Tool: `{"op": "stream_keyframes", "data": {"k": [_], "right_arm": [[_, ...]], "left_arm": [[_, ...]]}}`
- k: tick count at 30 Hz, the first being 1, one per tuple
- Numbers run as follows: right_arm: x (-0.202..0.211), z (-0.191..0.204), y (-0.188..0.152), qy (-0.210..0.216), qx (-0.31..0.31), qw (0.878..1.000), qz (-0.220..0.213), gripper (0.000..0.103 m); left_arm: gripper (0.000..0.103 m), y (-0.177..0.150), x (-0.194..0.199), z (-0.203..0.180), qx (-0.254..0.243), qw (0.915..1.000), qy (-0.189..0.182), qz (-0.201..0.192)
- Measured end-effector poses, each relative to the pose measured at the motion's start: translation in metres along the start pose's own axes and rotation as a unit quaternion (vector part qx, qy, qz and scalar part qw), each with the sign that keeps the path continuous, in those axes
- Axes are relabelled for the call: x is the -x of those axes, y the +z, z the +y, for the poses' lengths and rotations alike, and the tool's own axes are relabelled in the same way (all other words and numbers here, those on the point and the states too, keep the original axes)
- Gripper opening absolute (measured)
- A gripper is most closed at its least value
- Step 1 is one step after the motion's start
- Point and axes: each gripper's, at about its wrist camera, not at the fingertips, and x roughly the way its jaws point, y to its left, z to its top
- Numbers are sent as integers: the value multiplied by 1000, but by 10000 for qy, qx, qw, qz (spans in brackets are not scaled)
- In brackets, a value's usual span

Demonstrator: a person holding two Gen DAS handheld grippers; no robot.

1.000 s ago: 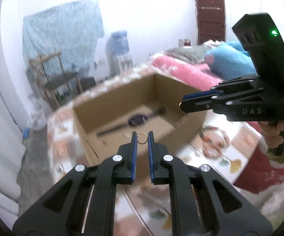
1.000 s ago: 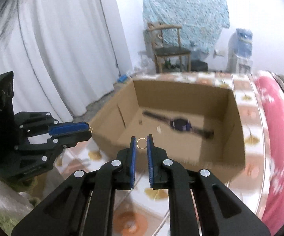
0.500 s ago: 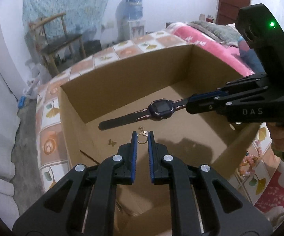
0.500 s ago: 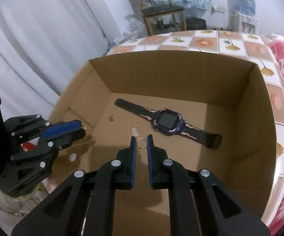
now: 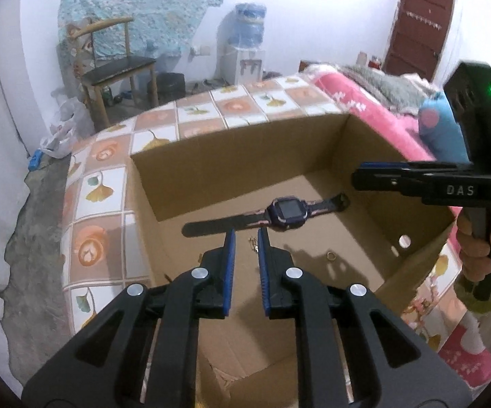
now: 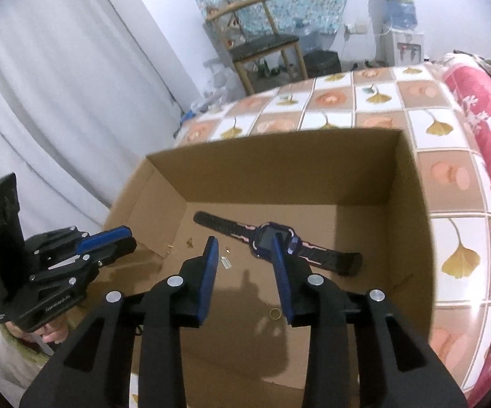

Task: Organize jewelry
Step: 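Open the left gripper to drop the gold ring into the box, then move the left tool back to the small gold charm and close on it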

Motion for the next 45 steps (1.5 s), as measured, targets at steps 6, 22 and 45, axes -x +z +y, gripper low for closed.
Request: {"op": "stream_keyframes", "data": {"k": [6, 22, 45], "right_arm": [[57, 3, -16, 109, -44, 9976, -677, 42], [68, 20, -147, 320, -27, 9994, 108, 47], [20, -3, -173, 4, -629, 9964, 565, 47]], "left_arm": [[30, -10, 45, -4, -115, 9989, 132, -440], [67, -110, 80, -46, -456, 9962, -740, -7], [15, -136, -33, -98, -1016, 9892, -625, 849]]}}
